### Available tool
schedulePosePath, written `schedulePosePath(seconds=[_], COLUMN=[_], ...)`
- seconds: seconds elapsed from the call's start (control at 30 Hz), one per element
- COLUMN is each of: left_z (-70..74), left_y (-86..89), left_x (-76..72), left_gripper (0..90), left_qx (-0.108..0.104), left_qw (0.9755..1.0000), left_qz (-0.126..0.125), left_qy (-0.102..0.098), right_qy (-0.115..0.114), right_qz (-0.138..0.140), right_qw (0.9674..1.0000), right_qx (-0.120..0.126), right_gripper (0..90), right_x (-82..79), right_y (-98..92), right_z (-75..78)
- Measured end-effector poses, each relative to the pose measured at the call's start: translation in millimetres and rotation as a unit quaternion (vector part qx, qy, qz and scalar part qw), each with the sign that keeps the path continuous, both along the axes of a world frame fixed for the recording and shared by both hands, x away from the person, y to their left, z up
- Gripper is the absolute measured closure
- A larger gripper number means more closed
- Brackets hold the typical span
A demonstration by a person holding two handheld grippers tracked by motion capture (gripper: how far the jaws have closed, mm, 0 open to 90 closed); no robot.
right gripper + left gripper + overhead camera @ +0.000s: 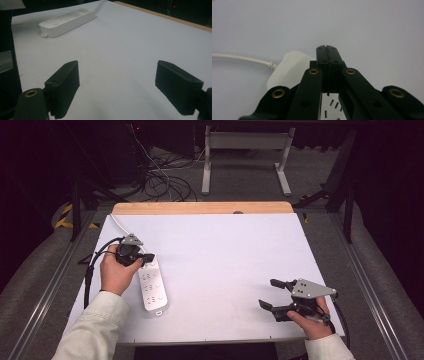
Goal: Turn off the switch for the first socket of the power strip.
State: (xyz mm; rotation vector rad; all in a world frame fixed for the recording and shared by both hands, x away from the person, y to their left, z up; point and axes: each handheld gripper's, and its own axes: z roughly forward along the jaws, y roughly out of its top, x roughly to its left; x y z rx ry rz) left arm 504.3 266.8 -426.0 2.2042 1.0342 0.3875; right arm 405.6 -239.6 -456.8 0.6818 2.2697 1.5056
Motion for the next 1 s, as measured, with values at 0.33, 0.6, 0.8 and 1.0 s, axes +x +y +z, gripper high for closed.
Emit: schedulePosePath(seconds=[0.33,0.6,0.8,1.0], left_z=[-11.0,-18.1,-20.6,-22.5], left_y=[2.4,2.1,0.7,0.2], left_x=[3.5,6.1,7.9,8.6], left_gripper=[90.0,90.0,90.0,90.0], left_qx=[0.009,0.008,0.010,0.006], left_qw=[0.9998,0.9996,0.9996,0.9997], left_qz=[0.007,0.011,0.012,0.012], left_qy=[0.018,0.023,0.023,0.021], right_qy=[0.001,0.002,0.002,0.002], right_qz=[0.001,0.001,0.001,0.003], right_qw=[1.0000,1.0000,1.0000,1.0000], right_qx=[-0.001,-0.001,-0.001,0.000], right_gripper=[19.6,19.5,19.5,19.4], right_x=[0.1,0.0,0.0,0.2], right_y=[0.0,0.4,0.3,0.3], right_z=[-0.3,-0.5,-0.6,-0.9])
